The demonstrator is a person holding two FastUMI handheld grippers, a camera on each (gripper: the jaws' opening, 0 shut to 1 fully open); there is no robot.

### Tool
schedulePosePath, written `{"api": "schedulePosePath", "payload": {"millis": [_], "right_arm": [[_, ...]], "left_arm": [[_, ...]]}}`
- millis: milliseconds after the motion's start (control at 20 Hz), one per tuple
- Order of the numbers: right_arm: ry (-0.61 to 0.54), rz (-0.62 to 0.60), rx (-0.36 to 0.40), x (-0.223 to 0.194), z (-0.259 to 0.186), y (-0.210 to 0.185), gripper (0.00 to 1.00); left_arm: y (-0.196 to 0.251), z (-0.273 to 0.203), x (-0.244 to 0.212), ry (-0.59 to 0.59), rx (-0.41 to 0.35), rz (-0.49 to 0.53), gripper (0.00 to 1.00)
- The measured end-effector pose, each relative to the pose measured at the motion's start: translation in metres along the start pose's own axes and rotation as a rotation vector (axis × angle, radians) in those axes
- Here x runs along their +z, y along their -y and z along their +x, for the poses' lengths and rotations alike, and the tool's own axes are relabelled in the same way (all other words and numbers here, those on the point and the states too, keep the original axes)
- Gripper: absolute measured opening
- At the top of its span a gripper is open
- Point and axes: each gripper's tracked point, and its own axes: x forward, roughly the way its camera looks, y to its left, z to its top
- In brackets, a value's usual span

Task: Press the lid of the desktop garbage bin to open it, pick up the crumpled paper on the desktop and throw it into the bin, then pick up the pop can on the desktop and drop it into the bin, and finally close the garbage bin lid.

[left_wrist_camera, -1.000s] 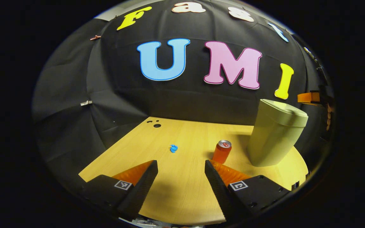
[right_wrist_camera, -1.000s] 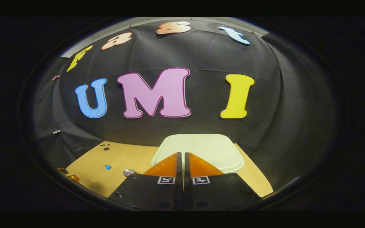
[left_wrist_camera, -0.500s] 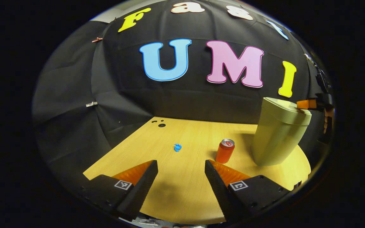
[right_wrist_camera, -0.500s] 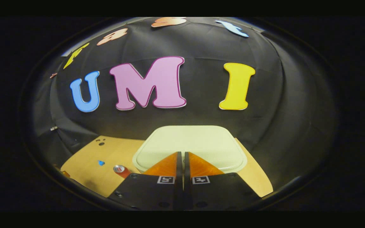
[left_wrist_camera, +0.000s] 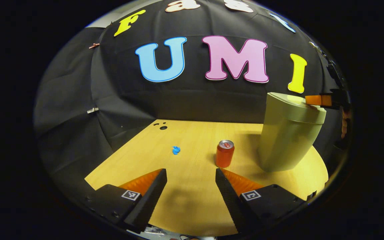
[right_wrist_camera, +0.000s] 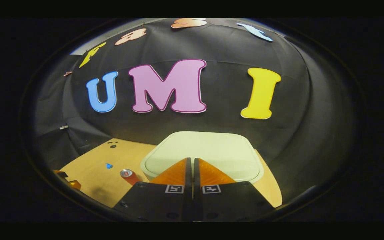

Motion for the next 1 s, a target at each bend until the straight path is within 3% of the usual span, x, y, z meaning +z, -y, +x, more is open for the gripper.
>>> {"api": "schedulePosePath", "payload": {"millis": [100,400,500,600,1000], "right_arm": [[-0.007,0.047,0.024,0.002,-0.001,0.0,0.05],[0.037,0.005,0.025,0.014,-0.021,0.0,0.02],[0.063,0.047,0.012,0.022,-0.028,0.001,0.07],[0.078,0.075,-0.005,0.027,-0.036,0.002,0.02],[0.044,0.081,-0.092,0.006,-0.068,-0.012,0.05]], "left_arm": [[0.014,0.0,0.007,0.018,0.001,0.009,0.94],[0.032,-0.004,0.036,0.089,-0.036,0.056,0.98],[0.029,-0.001,0.038,0.094,-0.043,0.062,0.98],[0.028,0.002,0.035,0.082,-0.061,0.045,0.98],[-0.015,0.032,0.029,0.099,-0.122,0.047,0.98]]}}
